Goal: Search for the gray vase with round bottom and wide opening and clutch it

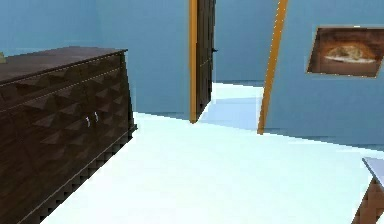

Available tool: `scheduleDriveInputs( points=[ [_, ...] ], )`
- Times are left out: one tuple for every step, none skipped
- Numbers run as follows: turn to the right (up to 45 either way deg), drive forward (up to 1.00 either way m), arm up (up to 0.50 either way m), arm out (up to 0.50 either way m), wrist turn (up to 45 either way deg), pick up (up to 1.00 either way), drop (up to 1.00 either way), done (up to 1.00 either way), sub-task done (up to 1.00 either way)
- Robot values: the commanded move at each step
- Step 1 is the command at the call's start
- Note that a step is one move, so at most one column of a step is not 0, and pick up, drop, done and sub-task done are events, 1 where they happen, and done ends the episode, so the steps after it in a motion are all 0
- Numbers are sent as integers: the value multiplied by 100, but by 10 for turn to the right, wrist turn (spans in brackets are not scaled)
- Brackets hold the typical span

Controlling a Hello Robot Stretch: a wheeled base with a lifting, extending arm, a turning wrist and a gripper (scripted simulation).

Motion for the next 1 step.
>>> scheduleDriveInputs(
  points=[
    [0,0,0,0,0,0,0,100,0]
  ],
)
